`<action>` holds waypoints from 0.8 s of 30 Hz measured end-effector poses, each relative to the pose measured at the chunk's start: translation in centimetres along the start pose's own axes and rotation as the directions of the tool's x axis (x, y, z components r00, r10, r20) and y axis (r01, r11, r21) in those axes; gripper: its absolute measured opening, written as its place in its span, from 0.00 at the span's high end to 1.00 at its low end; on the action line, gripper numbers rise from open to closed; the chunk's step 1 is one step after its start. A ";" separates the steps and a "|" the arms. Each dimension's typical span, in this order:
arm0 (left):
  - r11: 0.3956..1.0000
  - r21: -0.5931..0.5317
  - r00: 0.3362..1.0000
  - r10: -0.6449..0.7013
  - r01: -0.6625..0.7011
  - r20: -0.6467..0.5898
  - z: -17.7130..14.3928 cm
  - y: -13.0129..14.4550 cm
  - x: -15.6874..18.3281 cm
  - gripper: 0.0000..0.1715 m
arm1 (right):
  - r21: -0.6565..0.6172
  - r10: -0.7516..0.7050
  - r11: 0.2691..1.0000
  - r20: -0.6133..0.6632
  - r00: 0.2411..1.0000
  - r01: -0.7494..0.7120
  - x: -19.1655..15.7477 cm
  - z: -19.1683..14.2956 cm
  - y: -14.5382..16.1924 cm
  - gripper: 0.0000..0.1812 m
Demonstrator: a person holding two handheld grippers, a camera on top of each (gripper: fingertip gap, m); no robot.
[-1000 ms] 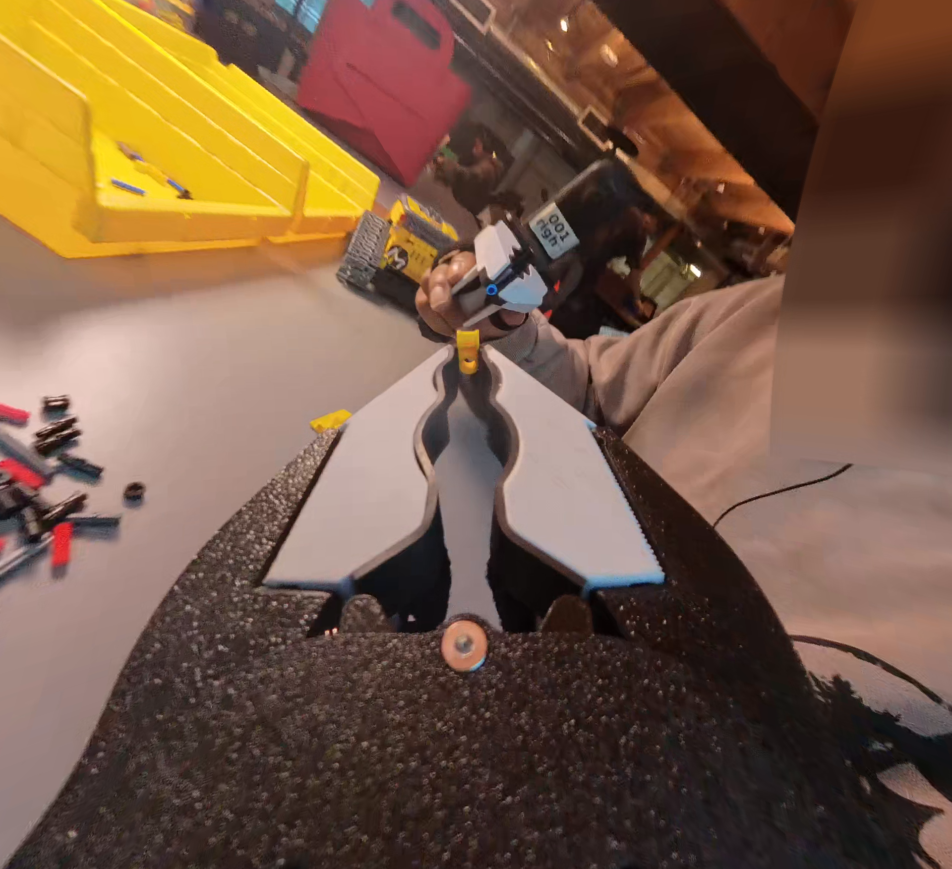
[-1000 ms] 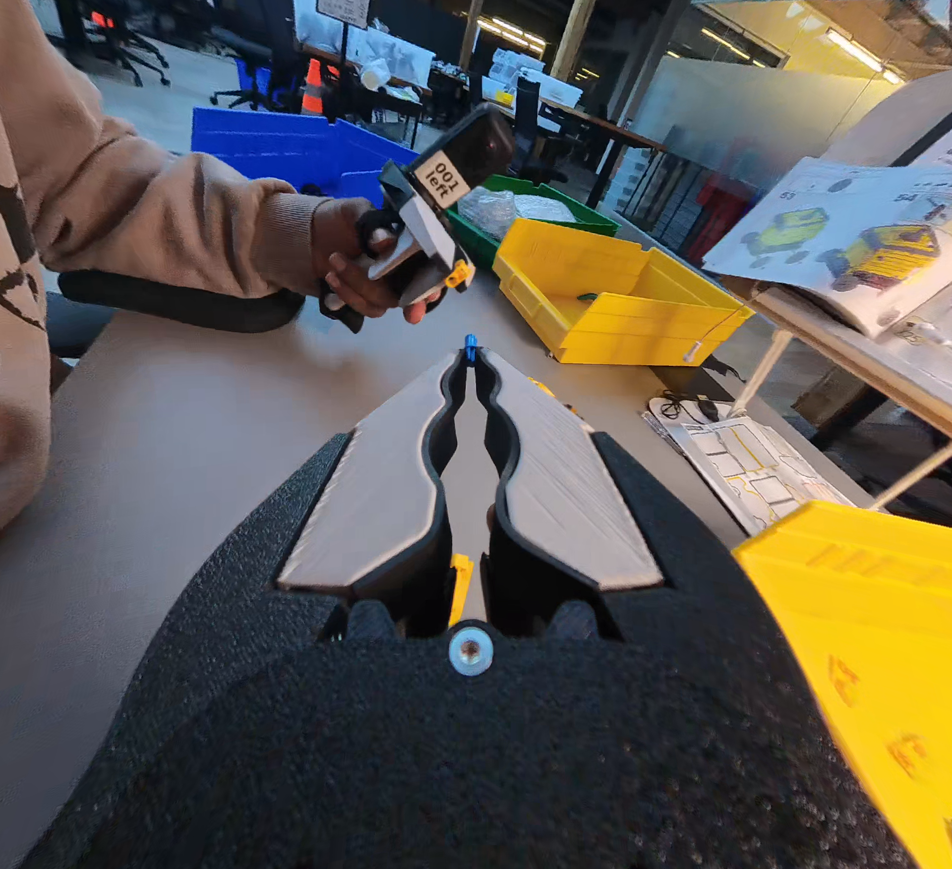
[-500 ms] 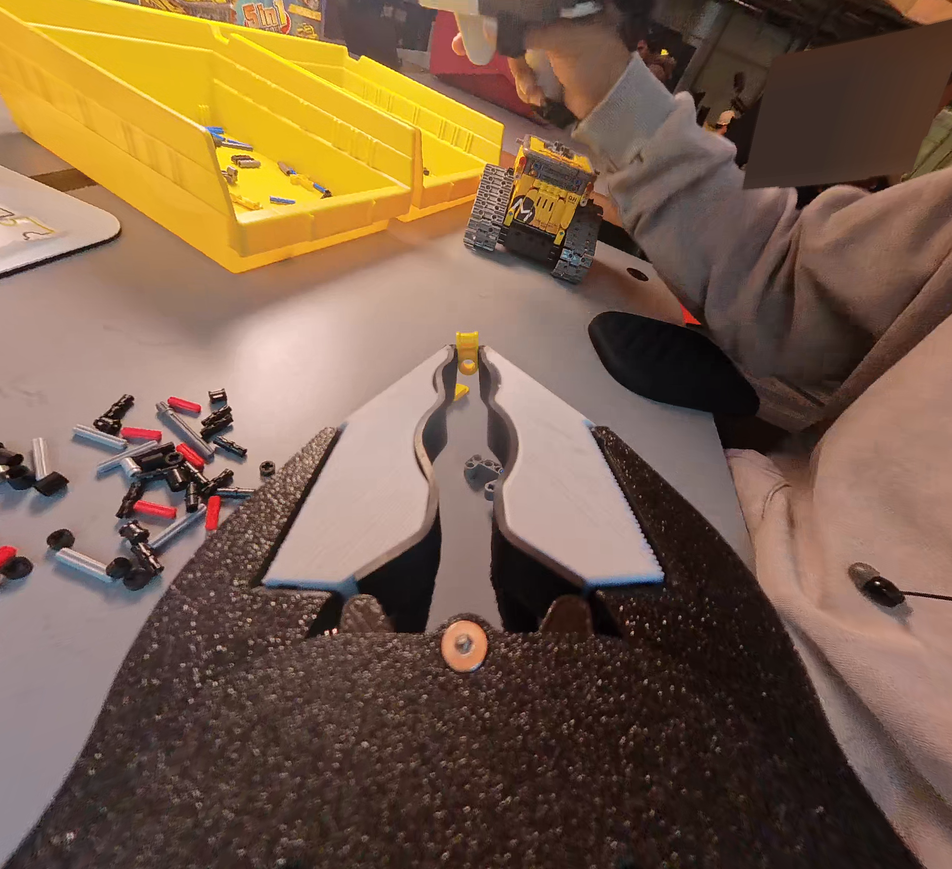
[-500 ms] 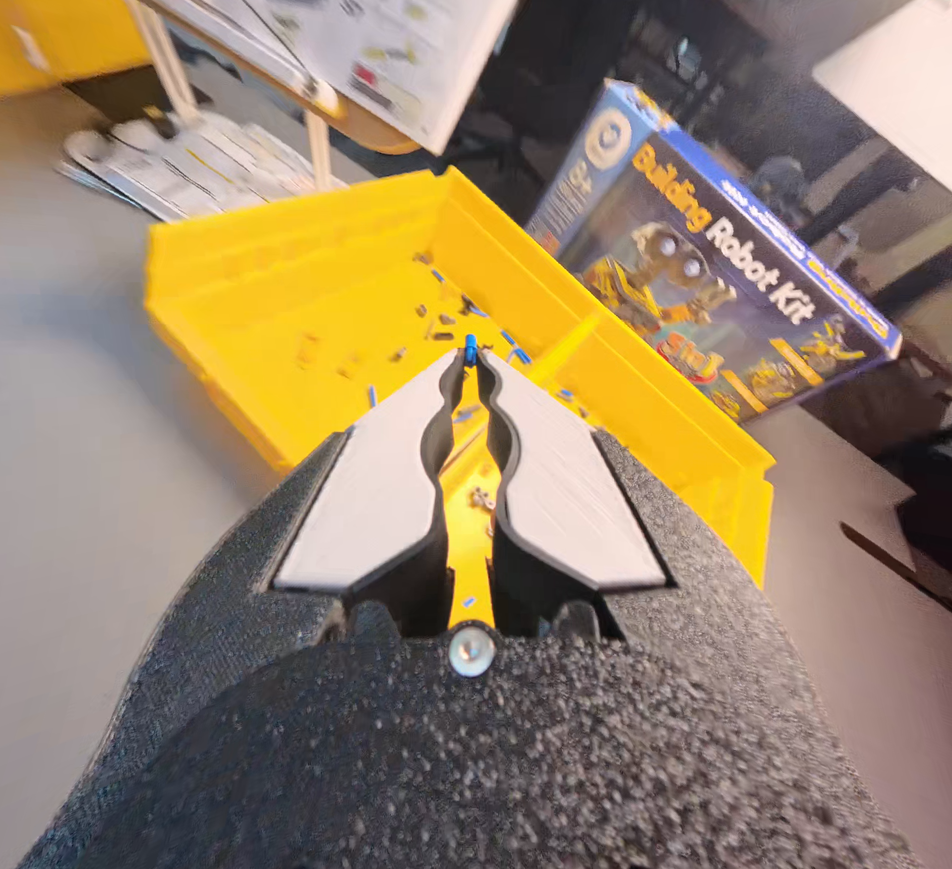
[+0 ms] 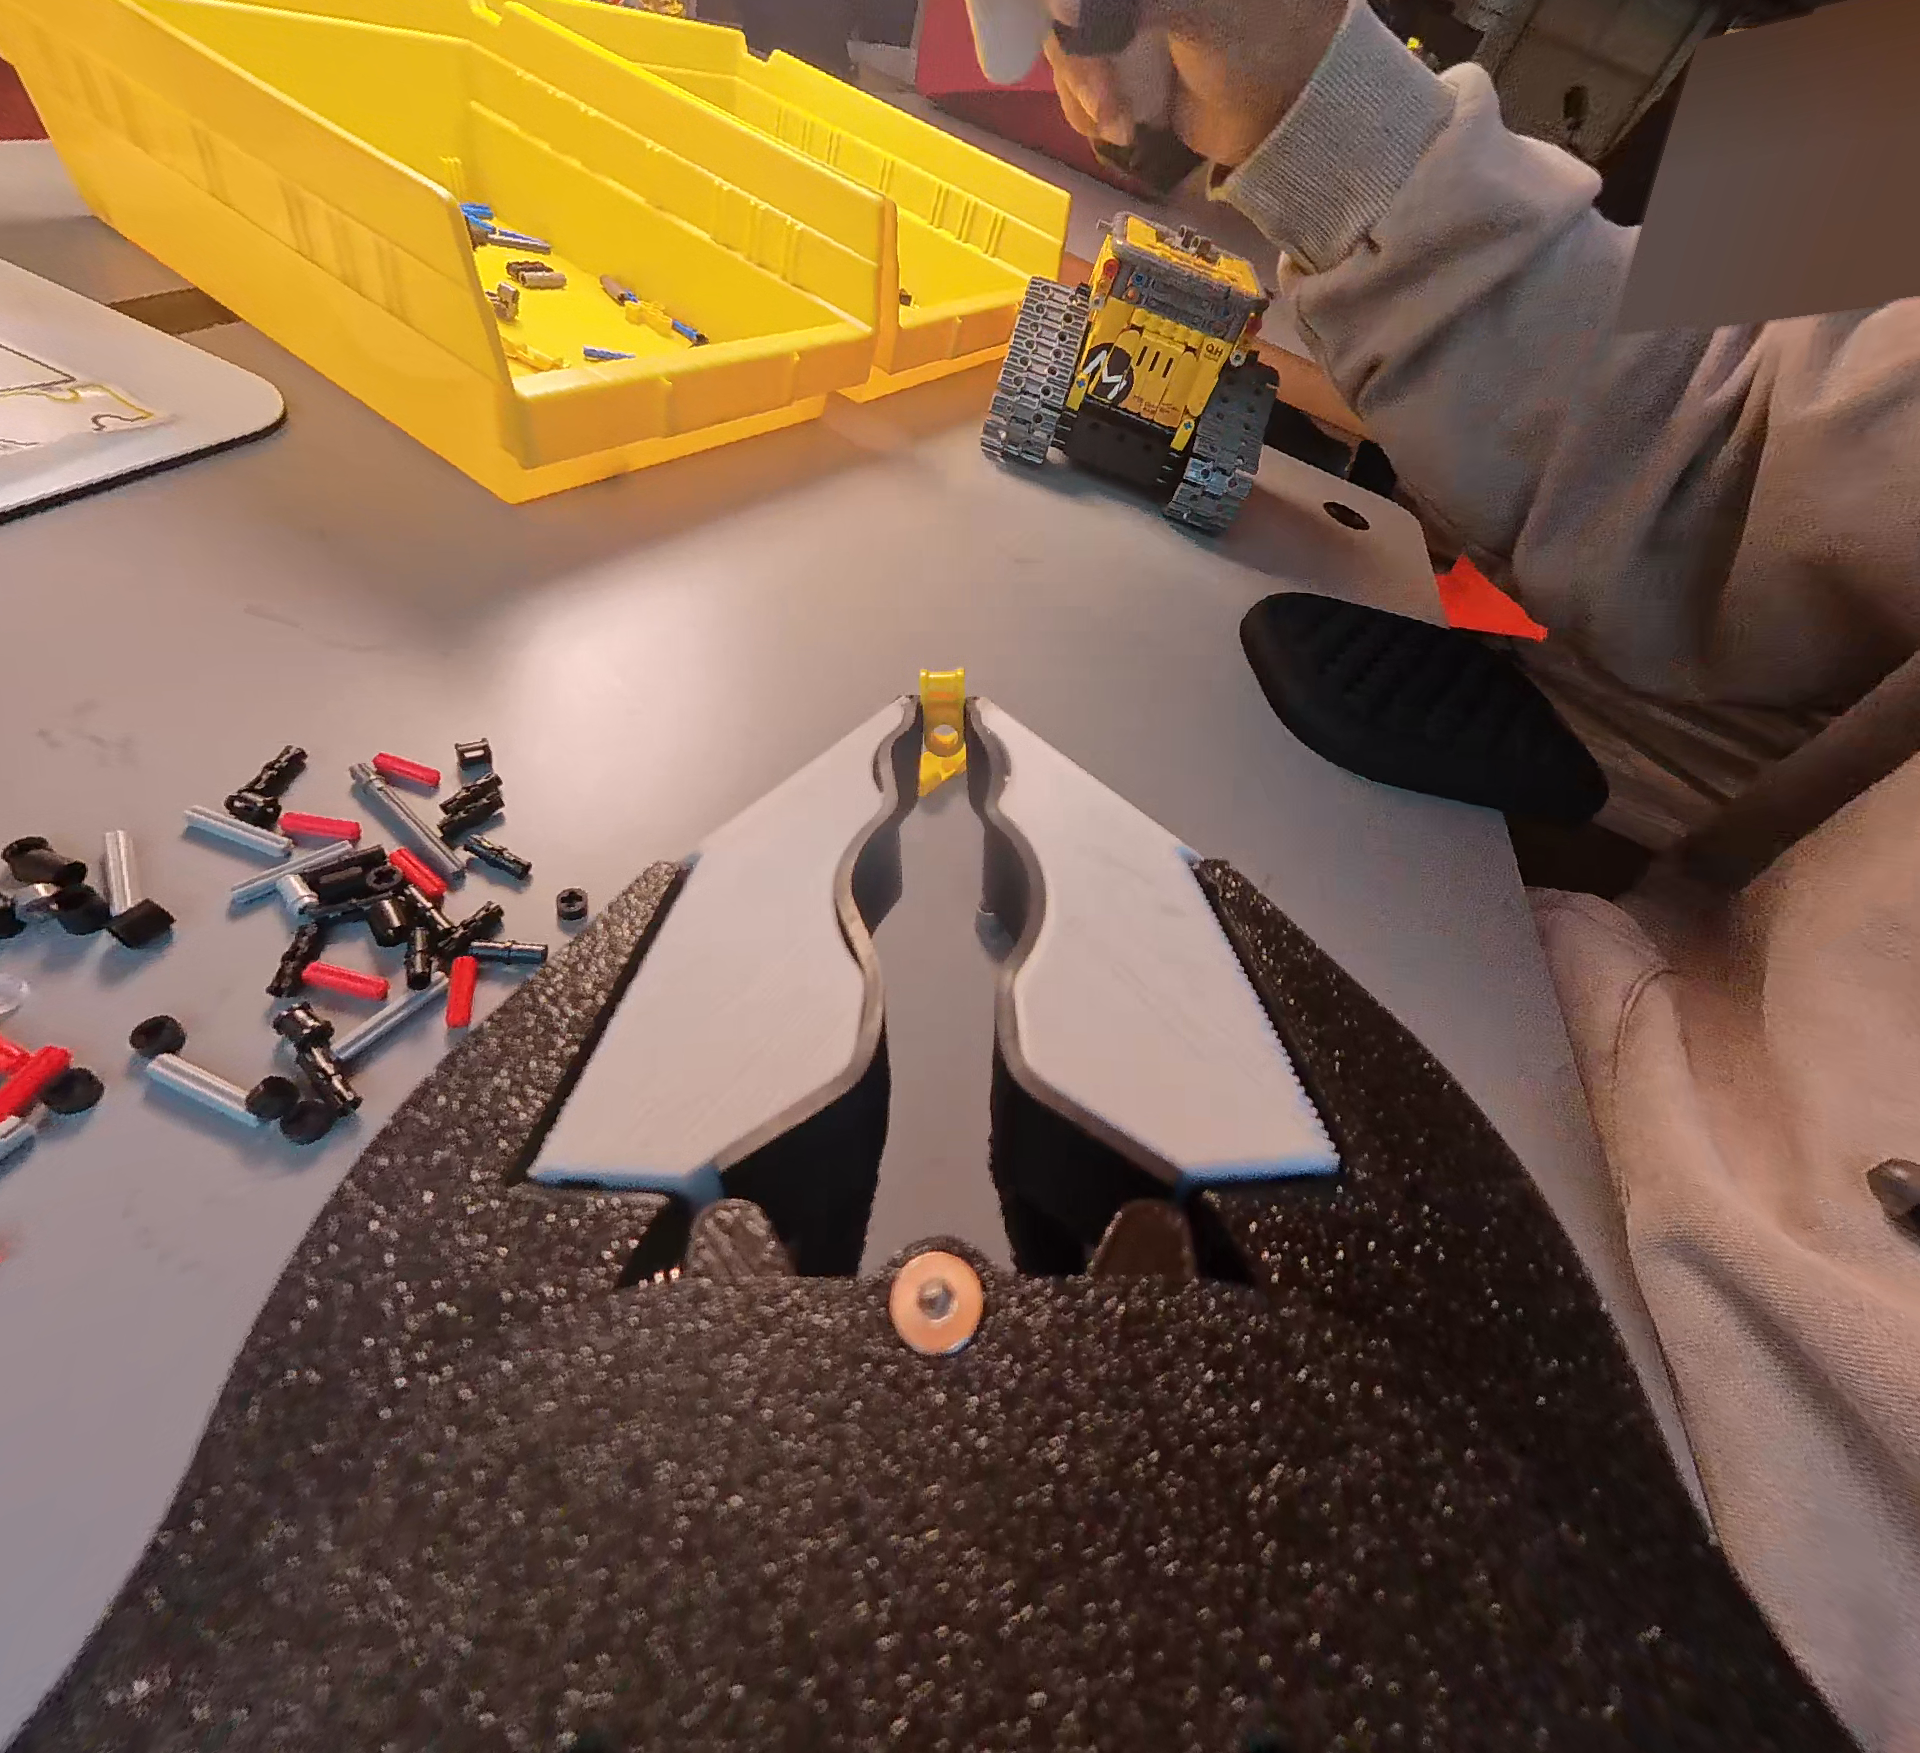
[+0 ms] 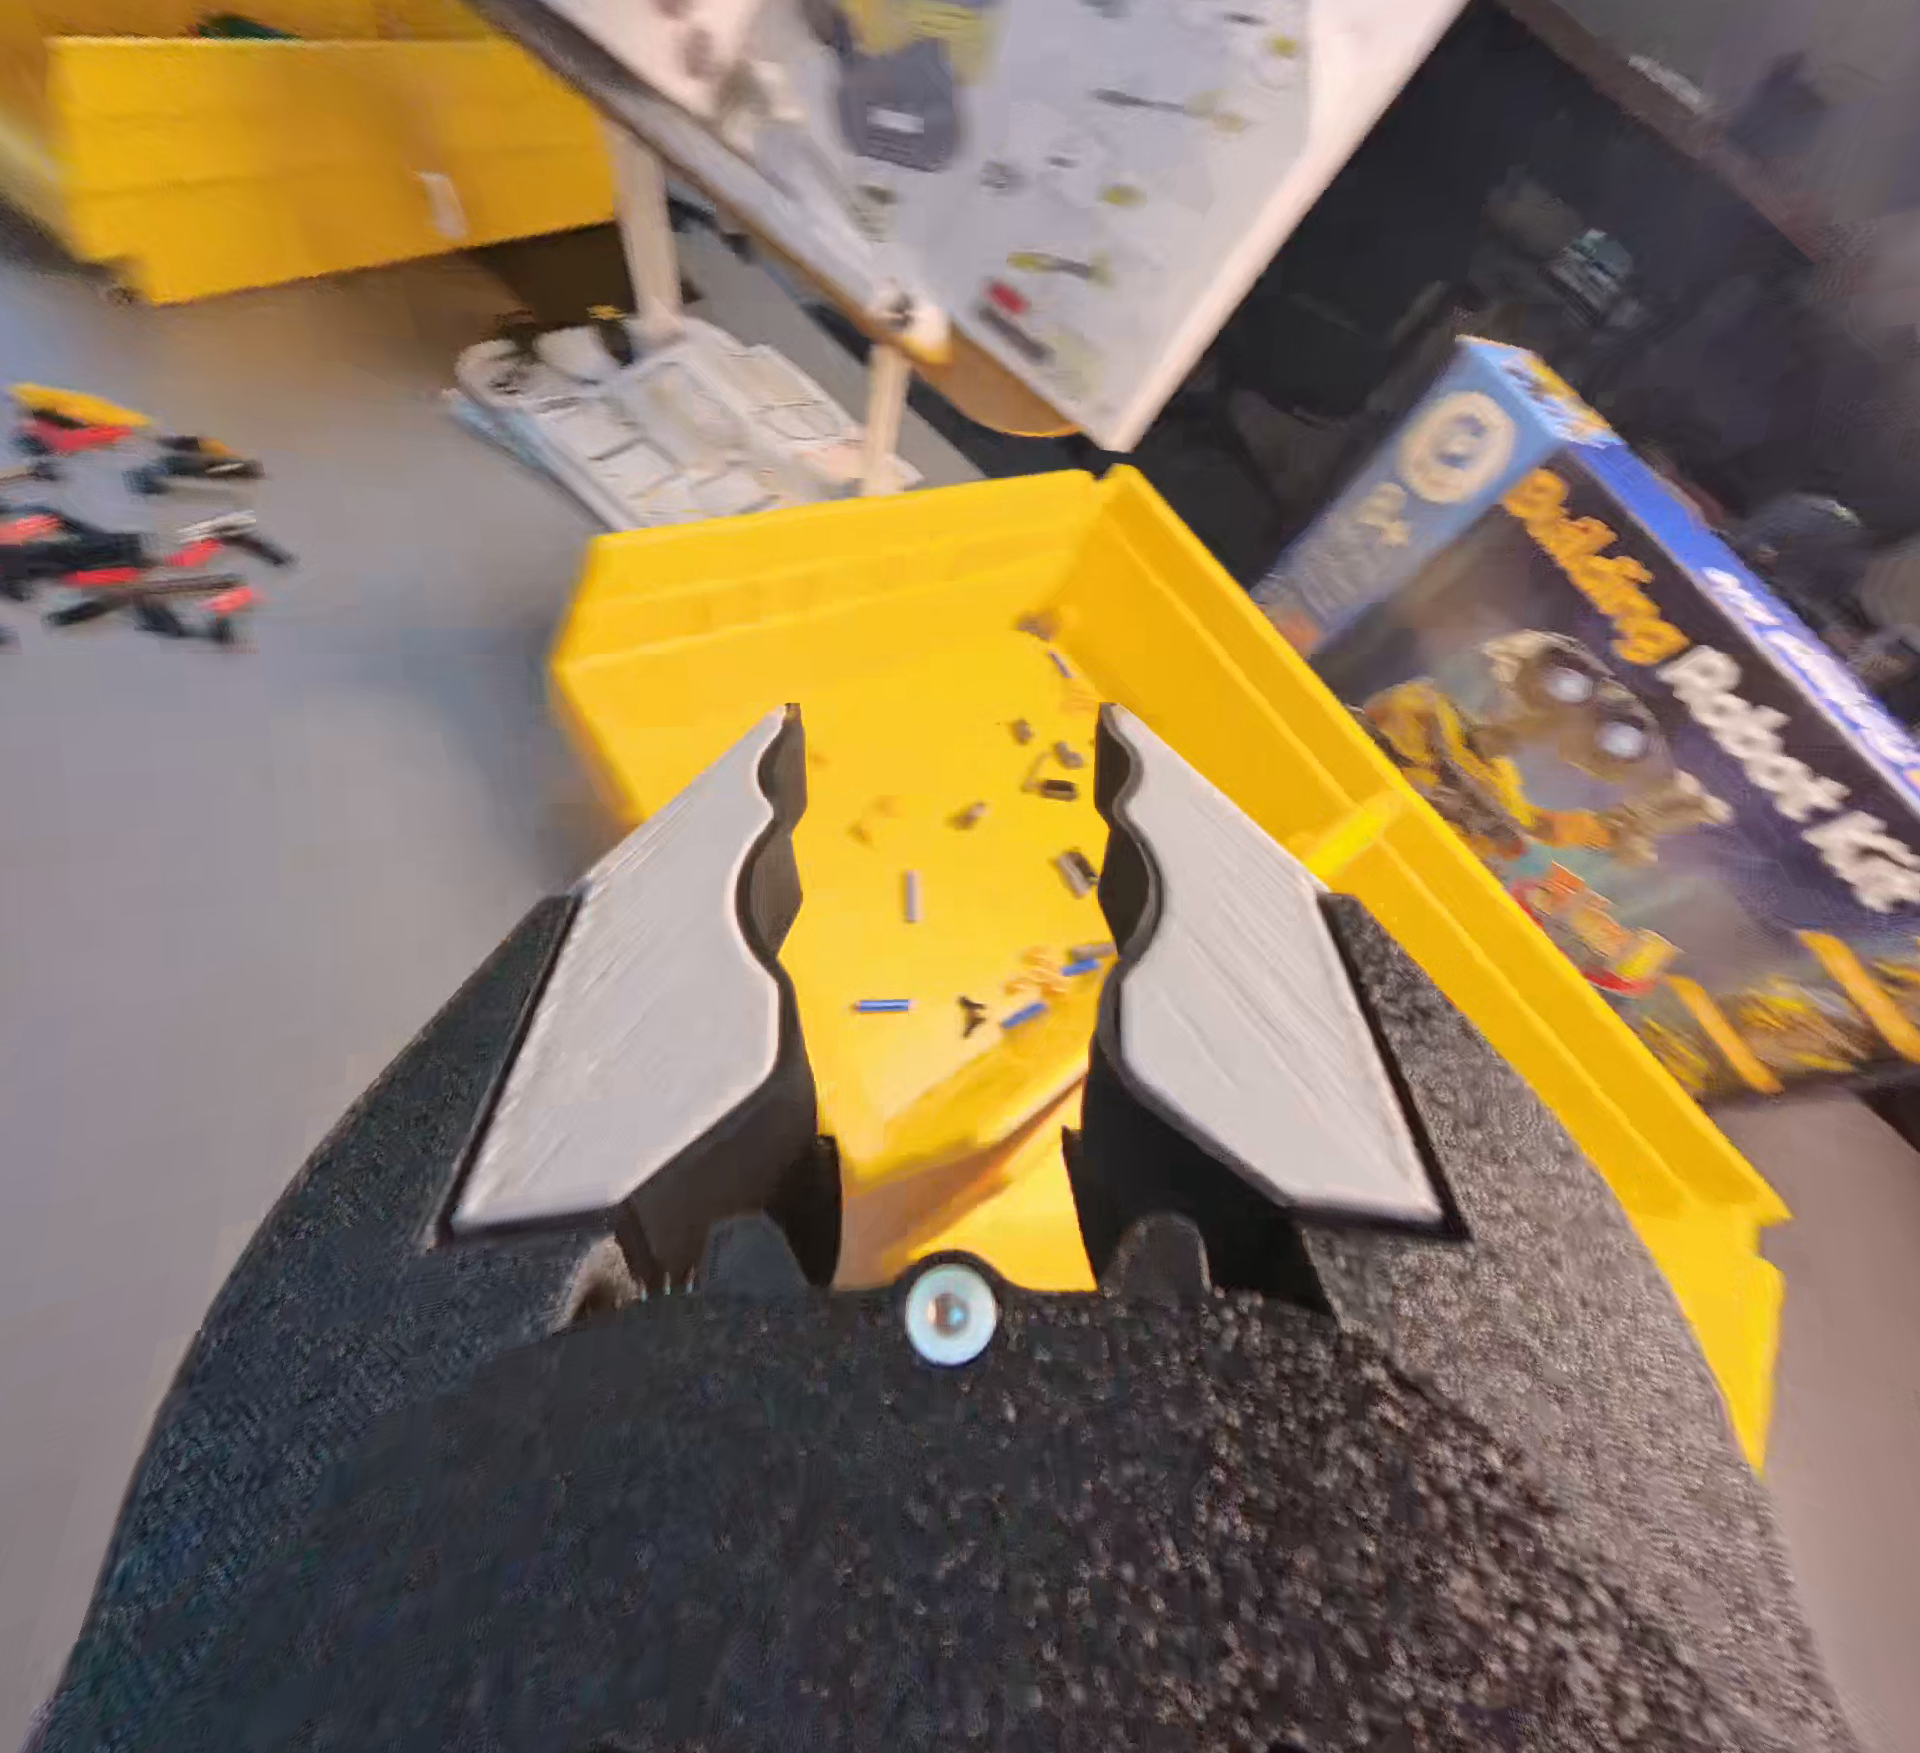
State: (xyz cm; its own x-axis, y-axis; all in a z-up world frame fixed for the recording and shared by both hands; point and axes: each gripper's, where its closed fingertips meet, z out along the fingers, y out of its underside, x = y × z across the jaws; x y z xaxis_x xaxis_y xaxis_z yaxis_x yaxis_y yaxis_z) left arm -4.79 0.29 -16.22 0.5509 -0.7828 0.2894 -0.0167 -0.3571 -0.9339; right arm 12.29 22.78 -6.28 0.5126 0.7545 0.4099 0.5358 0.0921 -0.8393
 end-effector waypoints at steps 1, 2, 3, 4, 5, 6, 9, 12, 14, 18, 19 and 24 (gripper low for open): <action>1.000 -0.005 1.000 0.005 -0.005 -0.005 0.1 0.1 0.1 0.96 | 0.003 -0.022 1.000 0.088 0.996 0.021 -3.8 -0.2 -0.3 0.71; 1.000 -0.010 1.000 0.013 -0.013 -0.008 0.3 0.3 0.2 0.96 | 0.005 -0.033 0.999 0.206 0.978 0.033 -8.0 -0.4 -0.3 0.71; 1.000 -0.014 1.000 0.026 -0.026 -0.012 0.4 0.4 0.4 0.96 | 0.013 -0.044 0.999 0.323 0.945 0.042 -12.2 -0.8 -0.2 0.71; 0.999 -0.021 0.999 0.043 -0.044 -0.019 0.5 0.5 0.7 0.96 | 0.025 -0.063 0.998 0.415 0.908 0.058 -16.0 -1.2 0.1 0.72; 0.998 -0.029 0.998 0.063 -0.064 -0.022 0.6 0.7 0.9 0.96 | 0.031 -0.087 0.996 0.492 0.866 0.083 -19.5 -1.6 0.7 0.74; 0.996 -0.039 0.996 0.085 -0.086 -0.019 0.7 0.8 1.0 0.96 | 0.018 -0.106 0.993 0.549 0.829 0.115 -22.3 -1.7 1.7 0.77; 0.985 -0.082 0.989 0.151 -0.150 -0.001 1.0 1.6 1.1 0.96 | -0.107 -0.121 0.967 0.601 0.790 0.230 -26.3 -0.3 6.3 0.85; 0.972 -0.137 0.980 0.197 -0.193 0.020 1.3 2.5 0.8 0.96 | -0.213 -0.006 0.962 0.606 0.796 0.170 -26.7 0.8 8.4 0.88; 0.961 -0.195 0.978 0.205 -0.196 0.026 1.5 3.5 0.5 0.96 | -0.262 0.083 0.959 0.631 0.771 0.110 -26.9 0.5 8.6 0.89; 0.930 -0.325 0.982 0.187 -0.173 0.012 1.9 6.0 0.1 0.96 | -0.275 0.070 0.950 0.644 0.762 0.145 -27.4 0.3 9.3 0.91; 0.918 -0.360 0.984 0.180 -0.167 0.004 2.0 6.7 0.1 0.95 | -0.269 0.064 0.952 0.641 0.765 0.147 -27.5 0.4 9.2 0.97; 0.877 -0.442 0.979 0.206 -0.191 -0.014 2.1 8.2 0.3 0.88 | -0.113 -0.035 0.983 0.667 0.744 0.148 -28.6 0.0 6.8 0.97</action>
State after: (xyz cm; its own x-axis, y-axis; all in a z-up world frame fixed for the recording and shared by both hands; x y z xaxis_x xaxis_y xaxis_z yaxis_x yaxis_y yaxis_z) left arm -3.04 -1.82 -24.27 0.5240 -0.8465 0.0940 -0.4885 -0.3892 -0.7810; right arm 1.28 1.84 -23.73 -0.0849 0.9917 0.0961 0.6781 0.1282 -0.7237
